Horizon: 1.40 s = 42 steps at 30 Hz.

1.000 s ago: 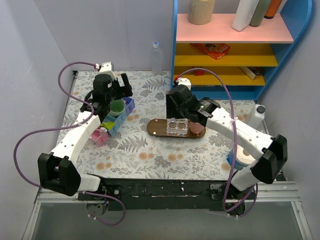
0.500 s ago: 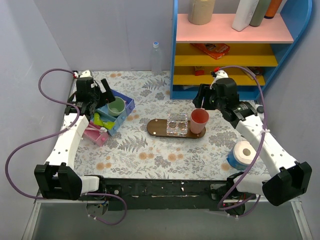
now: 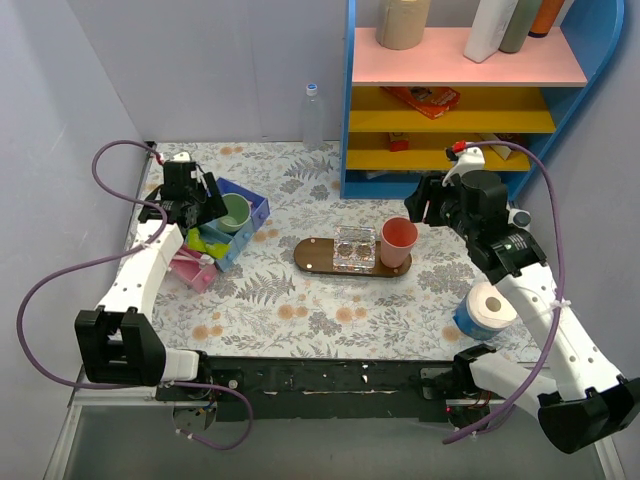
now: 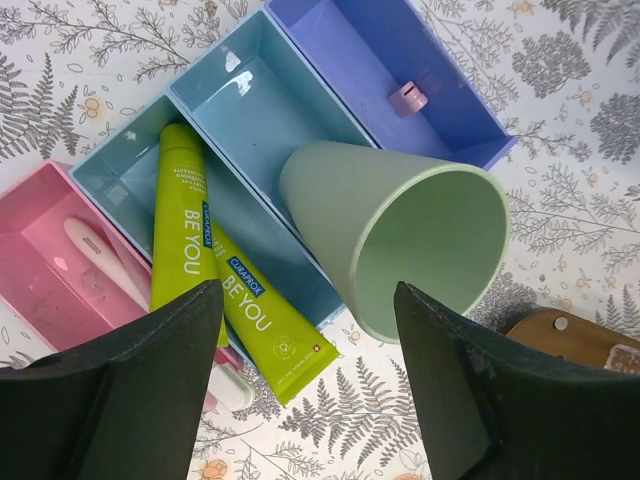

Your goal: Prepare toiletry sets of a toothbrush and toothpaste on the tray

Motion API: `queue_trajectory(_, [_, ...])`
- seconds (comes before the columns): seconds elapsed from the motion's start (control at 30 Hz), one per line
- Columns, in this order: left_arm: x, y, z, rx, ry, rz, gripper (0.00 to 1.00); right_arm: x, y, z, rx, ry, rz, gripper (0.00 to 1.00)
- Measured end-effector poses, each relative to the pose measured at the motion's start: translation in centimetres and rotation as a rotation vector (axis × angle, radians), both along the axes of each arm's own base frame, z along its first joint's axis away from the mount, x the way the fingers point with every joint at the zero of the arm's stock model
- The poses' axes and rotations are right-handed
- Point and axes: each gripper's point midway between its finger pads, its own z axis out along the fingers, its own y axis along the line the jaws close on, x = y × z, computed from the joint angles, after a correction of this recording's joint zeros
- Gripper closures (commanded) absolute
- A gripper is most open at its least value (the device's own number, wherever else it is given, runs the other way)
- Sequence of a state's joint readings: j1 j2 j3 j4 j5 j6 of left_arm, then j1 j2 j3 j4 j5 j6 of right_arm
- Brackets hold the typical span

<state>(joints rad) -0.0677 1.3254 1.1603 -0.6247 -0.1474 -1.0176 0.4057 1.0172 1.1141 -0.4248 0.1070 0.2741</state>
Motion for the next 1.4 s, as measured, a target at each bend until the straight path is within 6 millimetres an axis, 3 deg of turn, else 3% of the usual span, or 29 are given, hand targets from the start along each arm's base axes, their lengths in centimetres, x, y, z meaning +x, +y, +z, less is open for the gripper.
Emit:
queue_trajectory(0.1, [0.1, -0.3, -0.9, 0.015, 0.027, -0.005, 0.35, -0.3, -0.3, 0.7, -0.003, -0.024, -0.002, 0.35])
queue_trajectory(0.33, [0.2, -1.2, -2.4, 0.054, 0.069, -0.024, 0.60, -0.9, -0.7, -0.8, -0.025, 0.007, -0.007, 0.35])
queue_trajectory(0.53, [0.3, -1.1, -3.2, 0.079, 0.093, -0.021, 0.66, -1.0, -0.8, -0.9, -0.027, 0.013, -0.006, 0.36])
queue_trajectory(0.97, [0.6, -1.1, -2.9, 0.080, 0.082, -0.007, 1.00, -1.2, -0.9, -1.8, -0.038, 0.032, -0.009, 0.36])
queue_trajectory(1.4, [0.4, -0.9, -2.1, 0.086, 0.090, -0.003, 1.00, -1.3, -1.2, -2.5, -0.061, 0.047, -0.013, 0.36])
